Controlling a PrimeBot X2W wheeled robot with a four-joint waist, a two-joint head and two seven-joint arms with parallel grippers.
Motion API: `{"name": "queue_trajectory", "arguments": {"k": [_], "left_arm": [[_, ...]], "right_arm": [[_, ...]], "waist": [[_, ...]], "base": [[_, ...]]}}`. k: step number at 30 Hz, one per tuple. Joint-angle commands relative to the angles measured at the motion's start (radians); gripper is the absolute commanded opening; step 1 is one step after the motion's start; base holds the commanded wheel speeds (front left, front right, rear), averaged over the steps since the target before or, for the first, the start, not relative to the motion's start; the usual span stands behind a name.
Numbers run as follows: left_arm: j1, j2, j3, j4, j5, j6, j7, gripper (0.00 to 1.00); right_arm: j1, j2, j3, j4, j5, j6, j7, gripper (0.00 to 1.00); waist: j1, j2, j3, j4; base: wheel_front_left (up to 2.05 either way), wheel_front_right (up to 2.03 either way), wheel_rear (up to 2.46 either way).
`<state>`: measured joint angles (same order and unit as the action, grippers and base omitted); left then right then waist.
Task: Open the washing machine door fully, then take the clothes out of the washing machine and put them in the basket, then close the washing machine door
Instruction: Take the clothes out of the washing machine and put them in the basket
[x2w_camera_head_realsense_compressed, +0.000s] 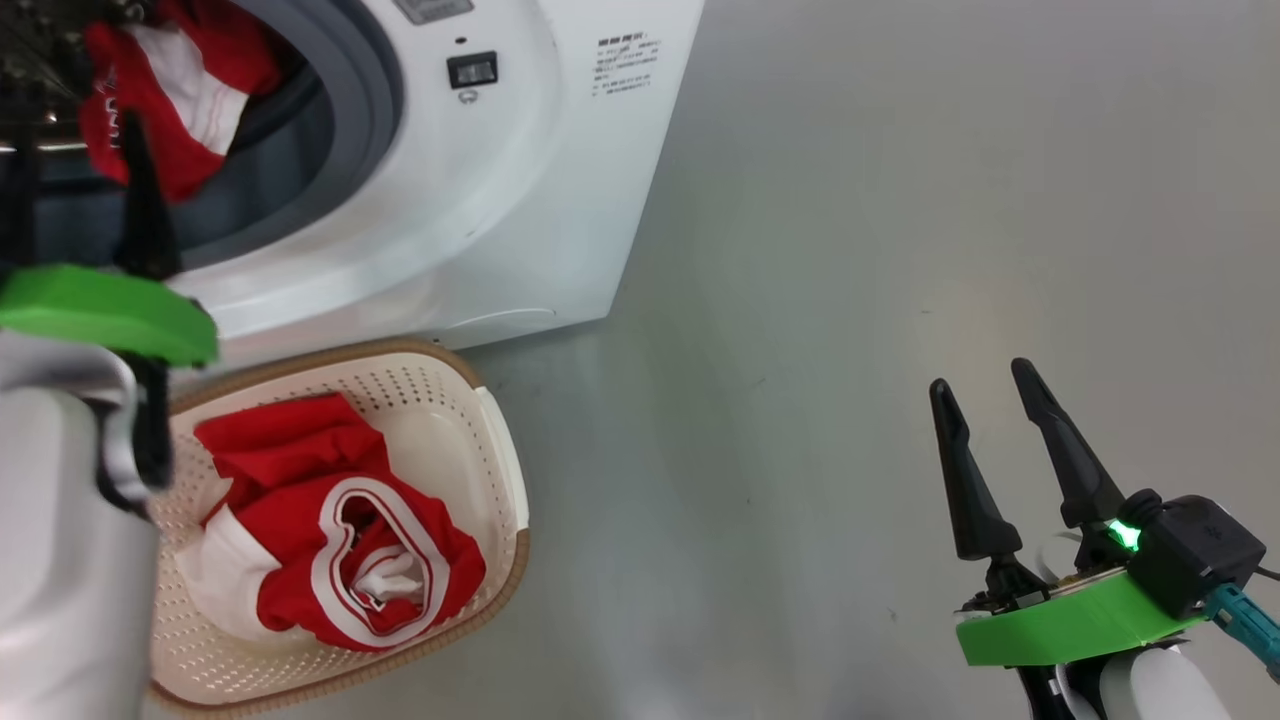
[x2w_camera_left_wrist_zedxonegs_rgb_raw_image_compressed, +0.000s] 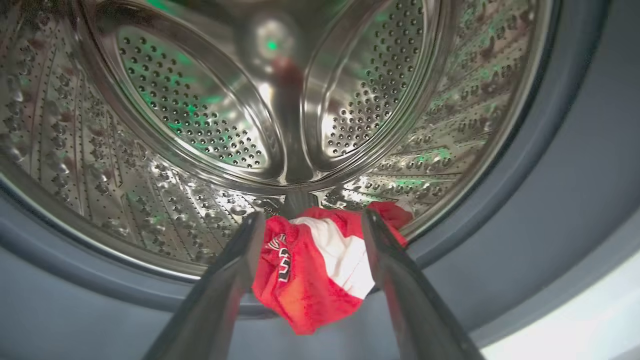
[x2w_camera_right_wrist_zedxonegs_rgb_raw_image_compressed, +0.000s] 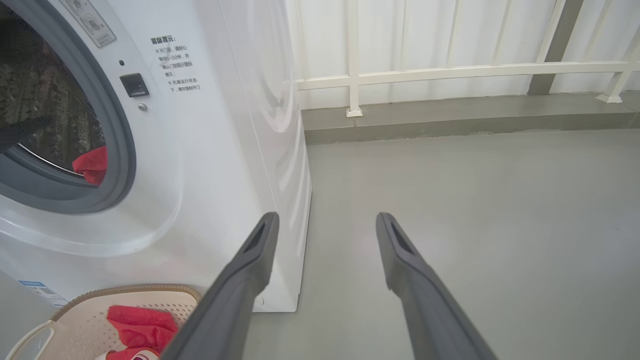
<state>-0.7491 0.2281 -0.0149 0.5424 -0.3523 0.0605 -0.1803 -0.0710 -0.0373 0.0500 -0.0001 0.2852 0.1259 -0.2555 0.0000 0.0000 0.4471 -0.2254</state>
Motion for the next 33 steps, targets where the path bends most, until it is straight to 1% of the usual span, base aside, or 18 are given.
{"name": "queue_trajectory", "arguments": {"k": [1,3,4,8,15,19,26,33], "left_arm": [[-0.045,0.055,0.034,-0.003,-0.011,-0.008,0.003,1.0],[-0.082,0.064,0.033,0.034,-0.014,-0.013,0.01,1.0],[-0.121,0.073,0.031,0.074,-0.018,-0.022,0.023,1.0],[-0.201,0.088,0.027,0.153,-0.035,-0.05,0.055,1.0],[-0.321,0.109,0.007,0.271,-0.043,-0.077,0.119,1.0],[-0.361,0.114,-0.008,0.324,-0.035,-0.073,0.158,1.0],[-0.434,0.124,-0.028,0.432,-0.038,-0.085,0.226,1.0],[-0.46,0.141,-0.04,0.528,-0.033,-0.054,0.278,1.0]], "right_arm": [[-0.014,-0.013,0.028,-0.018,0.0,0.005,-0.006,1.0],[-0.019,-0.013,0.036,-0.016,0.0,0.005,-0.006,1.0],[-0.024,-0.013,0.04,-0.015,-0.001,0.005,-0.006,1.0],[-0.035,-0.013,0.049,-0.011,-0.003,0.005,-0.006,1.0],[-0.05,-0.013,0.064,-0.009,-0.007,0.005,-0.006,1.0],[-0.053,-0.013,0.072,-0.009,-0.01,0.005,-0.006,1.0],[-0.067,-0.013,0.088,-0.009,-0.008,0.005,-0.006,1.0],[-0.075,-0.013,0.099,-0.014,-0.007,0.005,-0.006,1.0]], "waist": [[0.0,0.0,0.016,-0.007],[0.0,0.0,0.027,-0.009],[0.0,0.0,0.036,-0.011],[0.0,0.0,0.053,-0.016],[0.0,0.0,0.077,-0.029],[0.0,0.0,0.085,-0.034],[0.0,0.0,0.101,-0.055],[0.0,0.0,0.113,-0.077]], "base": [[0.0,0.0,0.0],[0.0,0.0,0.0],[0.0,0.0,0.0],[0.0,0.0,0.0],[0.0,0.0,0.0],[0.0,0.0,0.0],[0.0,0.0,0.0],[0.0,0.0,0.0]]}}
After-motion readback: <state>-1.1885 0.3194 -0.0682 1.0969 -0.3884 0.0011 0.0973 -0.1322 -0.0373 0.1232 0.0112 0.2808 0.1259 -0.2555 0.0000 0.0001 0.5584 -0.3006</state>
